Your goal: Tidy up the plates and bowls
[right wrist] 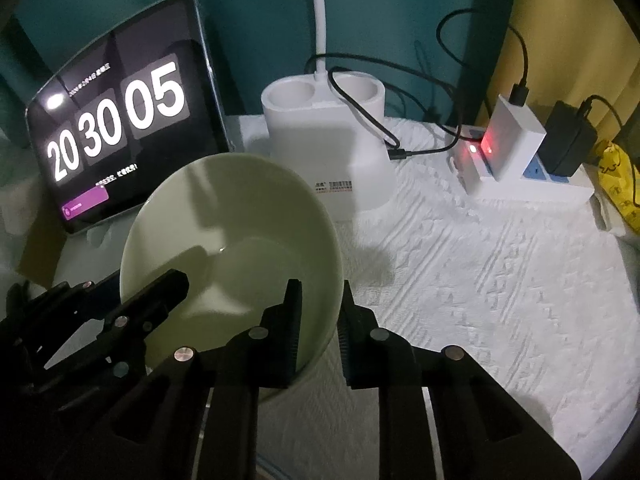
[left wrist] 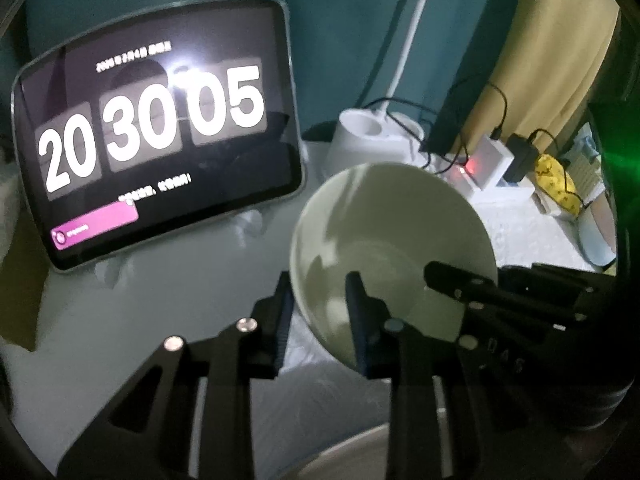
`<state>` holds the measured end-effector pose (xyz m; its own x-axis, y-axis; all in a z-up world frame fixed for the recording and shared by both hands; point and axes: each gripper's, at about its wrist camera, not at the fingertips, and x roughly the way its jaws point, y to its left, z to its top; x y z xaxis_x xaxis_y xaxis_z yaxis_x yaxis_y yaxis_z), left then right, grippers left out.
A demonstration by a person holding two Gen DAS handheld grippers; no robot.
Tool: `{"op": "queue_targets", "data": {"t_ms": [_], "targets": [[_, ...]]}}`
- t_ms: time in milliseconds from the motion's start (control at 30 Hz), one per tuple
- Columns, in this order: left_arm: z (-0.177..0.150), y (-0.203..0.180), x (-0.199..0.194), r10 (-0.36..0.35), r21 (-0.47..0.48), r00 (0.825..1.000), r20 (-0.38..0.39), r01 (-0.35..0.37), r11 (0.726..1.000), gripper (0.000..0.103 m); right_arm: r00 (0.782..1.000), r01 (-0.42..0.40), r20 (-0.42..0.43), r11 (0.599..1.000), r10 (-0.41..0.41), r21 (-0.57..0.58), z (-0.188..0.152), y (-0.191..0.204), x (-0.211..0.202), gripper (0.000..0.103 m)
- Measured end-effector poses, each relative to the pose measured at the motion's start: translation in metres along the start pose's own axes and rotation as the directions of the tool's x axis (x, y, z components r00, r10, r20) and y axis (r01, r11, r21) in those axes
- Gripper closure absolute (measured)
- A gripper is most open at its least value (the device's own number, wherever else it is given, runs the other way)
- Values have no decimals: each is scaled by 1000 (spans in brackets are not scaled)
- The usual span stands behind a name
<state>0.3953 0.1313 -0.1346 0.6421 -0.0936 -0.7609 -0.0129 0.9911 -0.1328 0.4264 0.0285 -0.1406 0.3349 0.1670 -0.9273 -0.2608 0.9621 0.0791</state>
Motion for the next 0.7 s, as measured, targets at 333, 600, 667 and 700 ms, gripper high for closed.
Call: {"op": "queue_targets", "data": {"t_ms": [333,600,667,700], "targets": [[0,-8,-33,-2,13,998,65,2,1000,76,998,-4,64,1000,4,-1,0,0,-37,86],[-3,-22,-65,0,37,994,113,-4,999,76,994,-9,110,1000,8,2,-7,0,-69,86],[-5,-27,-72,-3,41,993,122,-2,999,76,993,-11,119,1000,10,4,-10,-2,-77,86],[-5,-28,-74,-3,42,992,124,-2,999,76,993,-12,122,1000,11,5,-10,-2,-79,86]]}}
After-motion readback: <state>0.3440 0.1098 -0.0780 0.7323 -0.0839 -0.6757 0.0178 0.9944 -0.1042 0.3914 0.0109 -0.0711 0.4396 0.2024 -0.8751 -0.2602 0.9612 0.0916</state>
